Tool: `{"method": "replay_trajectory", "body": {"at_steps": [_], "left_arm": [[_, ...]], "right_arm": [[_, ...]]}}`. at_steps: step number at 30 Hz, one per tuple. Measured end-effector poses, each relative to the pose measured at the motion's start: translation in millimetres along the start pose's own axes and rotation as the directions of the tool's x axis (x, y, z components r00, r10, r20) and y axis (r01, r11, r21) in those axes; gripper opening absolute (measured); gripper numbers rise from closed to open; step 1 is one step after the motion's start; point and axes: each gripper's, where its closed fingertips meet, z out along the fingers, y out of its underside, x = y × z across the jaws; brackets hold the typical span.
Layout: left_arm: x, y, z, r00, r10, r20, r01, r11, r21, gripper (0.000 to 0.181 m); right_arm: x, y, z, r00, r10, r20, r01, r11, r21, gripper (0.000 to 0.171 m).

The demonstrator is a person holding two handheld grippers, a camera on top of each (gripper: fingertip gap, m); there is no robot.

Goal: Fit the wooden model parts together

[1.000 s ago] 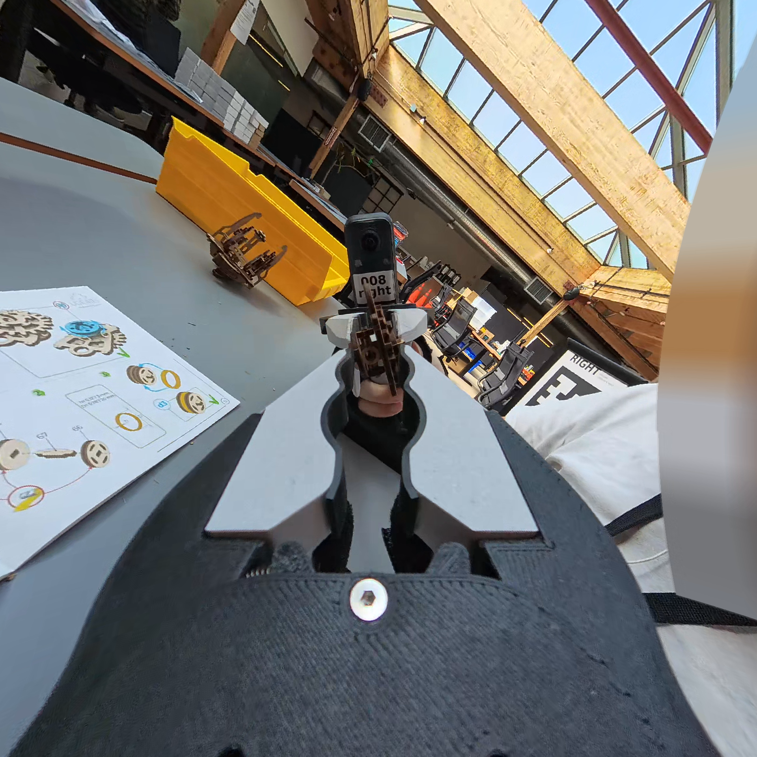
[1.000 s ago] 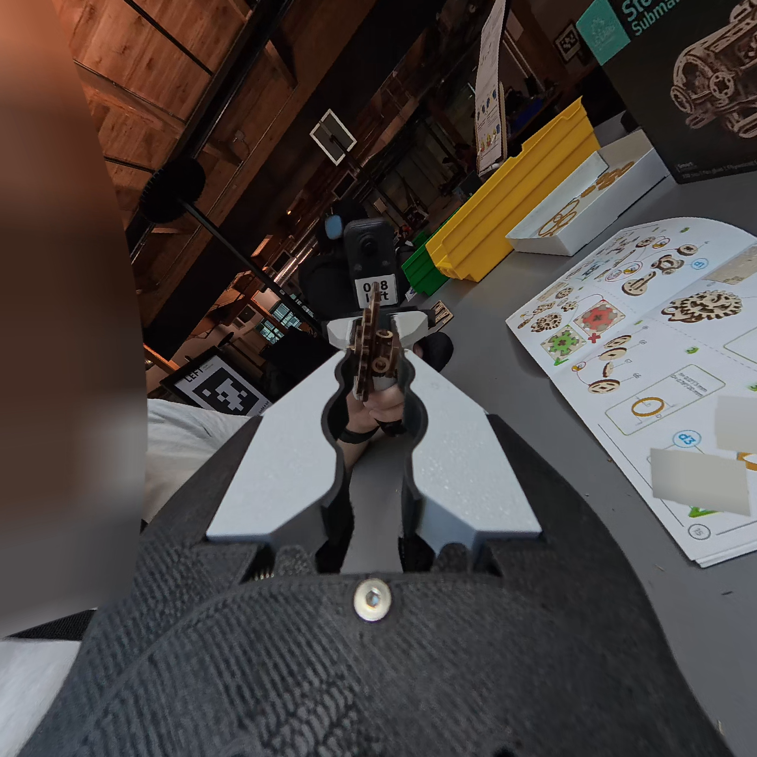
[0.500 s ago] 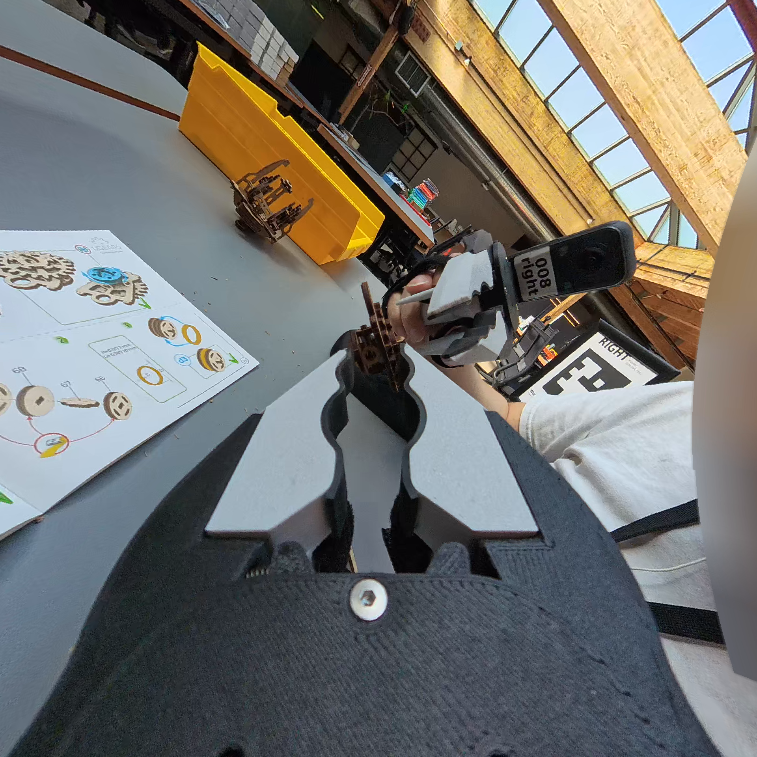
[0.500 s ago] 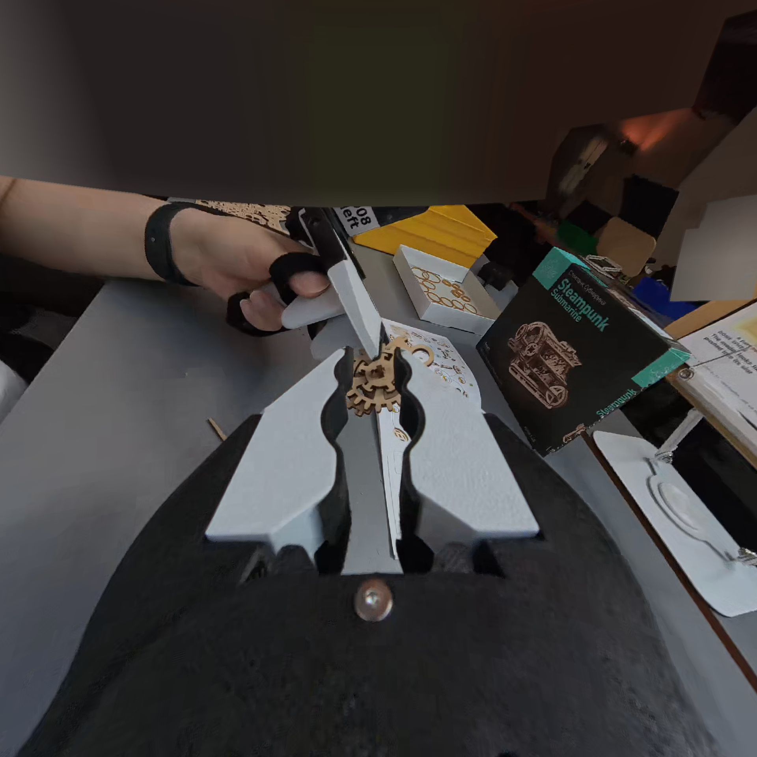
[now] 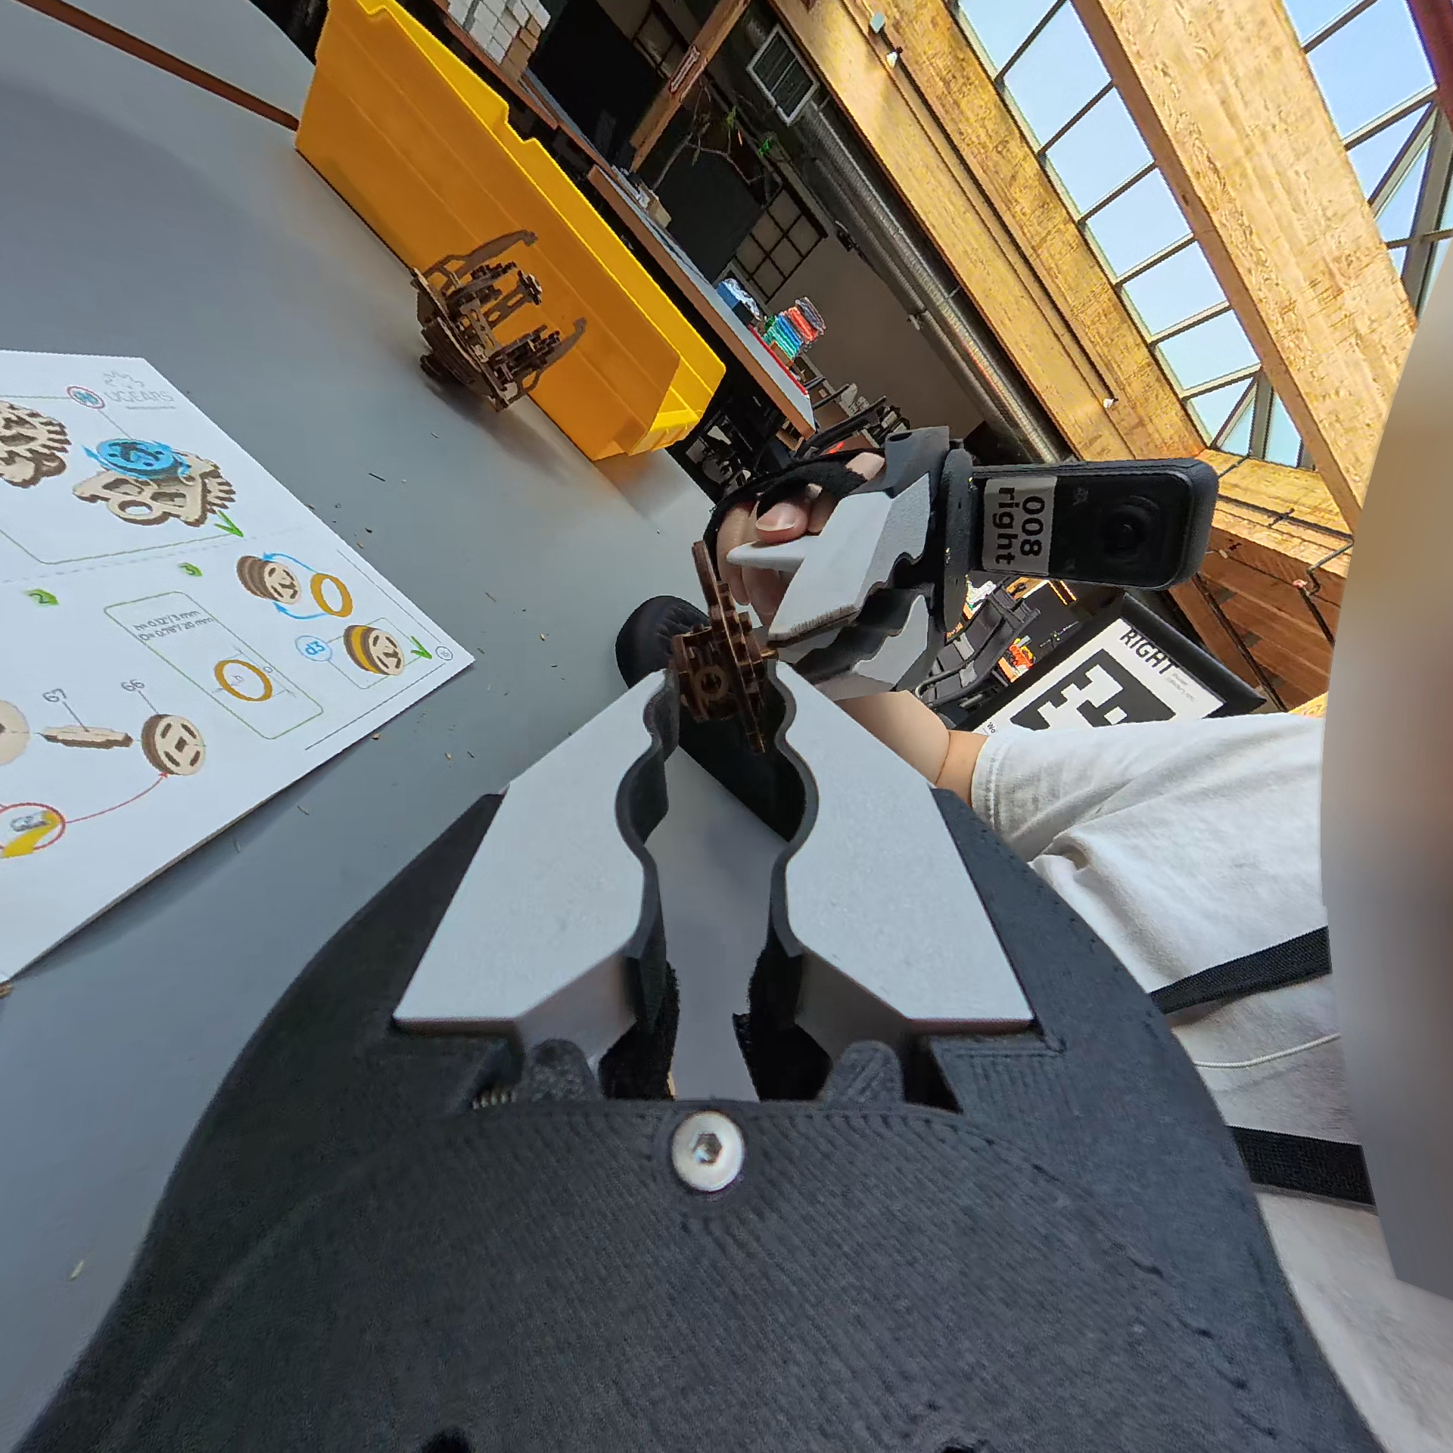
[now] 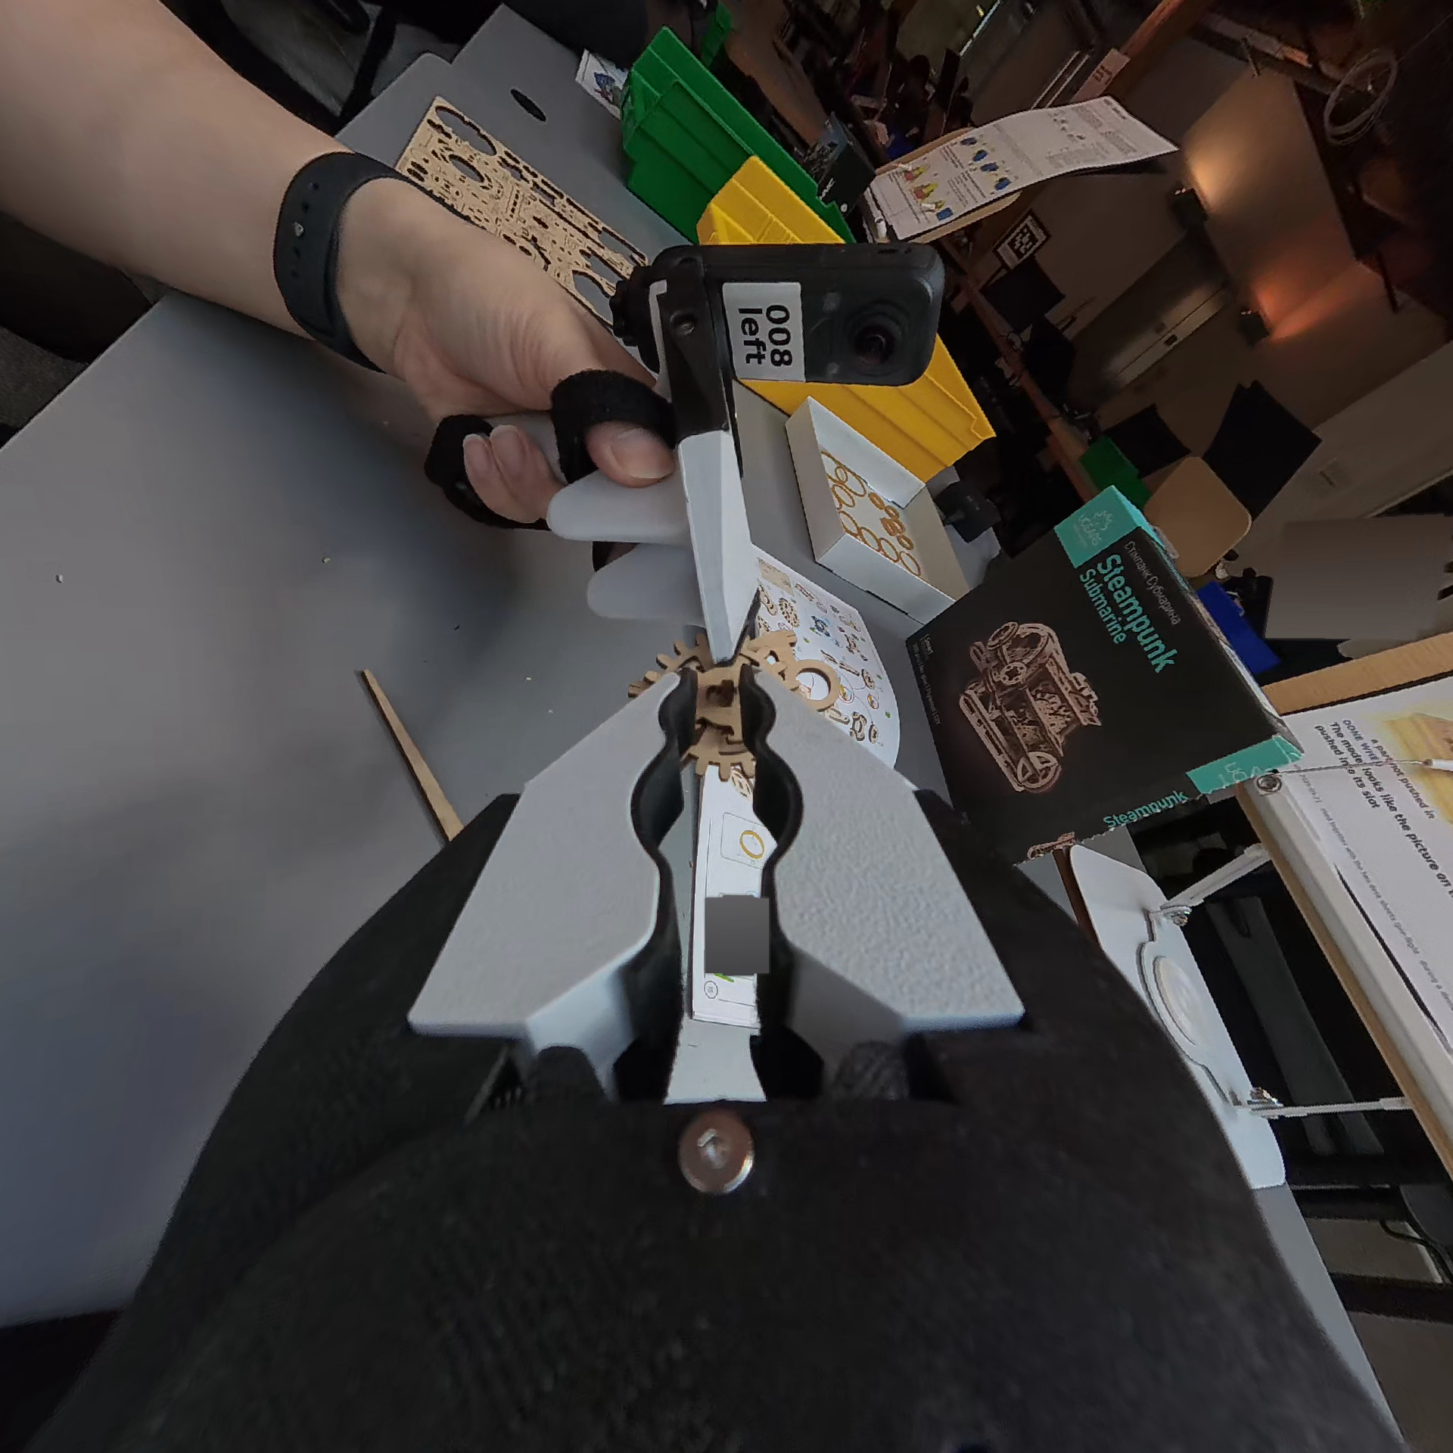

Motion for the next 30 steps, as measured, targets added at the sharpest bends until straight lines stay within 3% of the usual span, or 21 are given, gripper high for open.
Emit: {"method": "replay_trajectory", "body": {"at_steps": [30], "left_arm": [[-7.3, 8.8, 4.2, 0.999, -0.035, 0.026, 0.036, 0.999, -0.029, 0.019]], "right_arm": [[-6.8, 12.7, -0.6, 1.000, 0.012, -0.009, -0.013, 0.993, -0.117, 0.004]]}}
